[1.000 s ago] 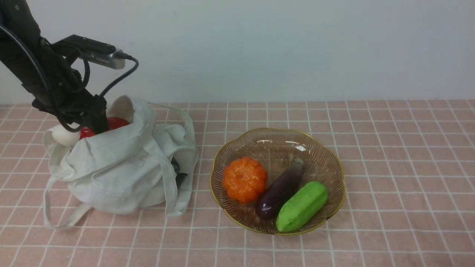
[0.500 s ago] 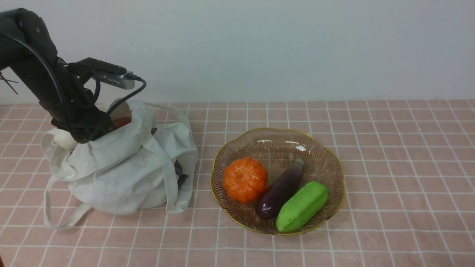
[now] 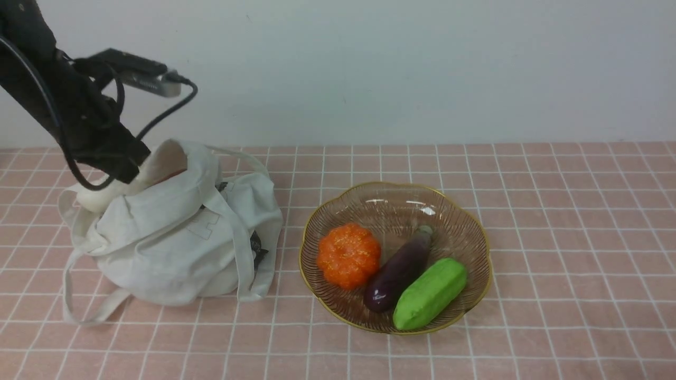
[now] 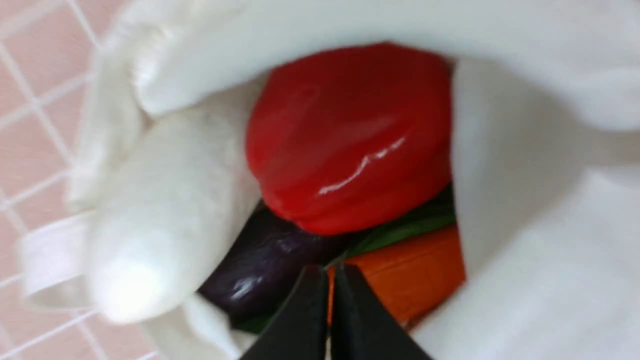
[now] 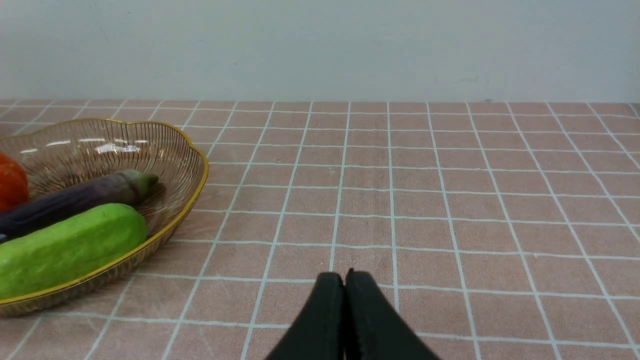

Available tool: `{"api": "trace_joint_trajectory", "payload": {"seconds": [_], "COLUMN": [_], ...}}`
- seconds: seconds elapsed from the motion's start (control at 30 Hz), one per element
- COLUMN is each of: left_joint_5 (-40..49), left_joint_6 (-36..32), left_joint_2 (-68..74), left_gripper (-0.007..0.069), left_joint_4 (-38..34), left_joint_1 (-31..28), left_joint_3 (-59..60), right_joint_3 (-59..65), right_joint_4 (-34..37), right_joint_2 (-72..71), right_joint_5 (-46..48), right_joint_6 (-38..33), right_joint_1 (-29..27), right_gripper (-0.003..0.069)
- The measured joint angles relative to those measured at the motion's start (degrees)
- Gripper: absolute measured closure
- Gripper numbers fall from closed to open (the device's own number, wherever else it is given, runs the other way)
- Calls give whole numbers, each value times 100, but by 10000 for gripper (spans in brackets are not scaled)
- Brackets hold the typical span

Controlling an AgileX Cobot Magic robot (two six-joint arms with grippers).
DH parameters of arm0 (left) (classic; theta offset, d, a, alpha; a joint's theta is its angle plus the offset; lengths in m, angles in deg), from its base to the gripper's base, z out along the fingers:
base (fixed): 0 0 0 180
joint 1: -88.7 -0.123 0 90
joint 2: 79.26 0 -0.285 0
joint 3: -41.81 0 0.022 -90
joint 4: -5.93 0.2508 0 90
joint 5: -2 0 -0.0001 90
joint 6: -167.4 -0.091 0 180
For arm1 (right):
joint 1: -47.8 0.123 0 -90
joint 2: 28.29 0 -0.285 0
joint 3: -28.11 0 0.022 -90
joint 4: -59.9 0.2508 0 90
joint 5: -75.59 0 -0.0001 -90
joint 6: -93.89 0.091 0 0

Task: Take vegetables from bag on pink coffee tablecloth place on plate.
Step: 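Reach the gripper into the cloth bag toward the vegetables inside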

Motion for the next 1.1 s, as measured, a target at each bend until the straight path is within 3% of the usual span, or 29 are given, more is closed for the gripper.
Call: {"api": "trace_joint_trajectory", "payload": {"seconds": [0.2,0.37,0.53,0.6,0.8,0.9,1.1], "left_joint_5": [14,-314,-521,-574,-615,-629,-727], "left_joint_6": [-32,-70,166,335,468,468,468], "left_joint_2": [-497,-356,-47,187,558,725,931], "left_gripper": [629,614,495,365,169,140,152], "left_joint_4": [23,620,1014,1285,1483,1483,1483], "left_joint_1": [0,0,0,0,0,0,0], "left_joint_3": [-16,-16,-16,-16,-16,-16,-16], "right_joint_3": [0,0,0,0,0,0,0], "right_joint_4": [0,0,0,0,0,0,0], "right_joint_2": [0,0,0,0,0,0,0], "right_joint_5": [0,0,0,0,0,0,0], "right_joint_6": [0,7,7,7,7,7,7], "right_joint_1": [0,0,0,0,0,0,0], "right_gripper": [673,673,673,673,673,673,673]}}
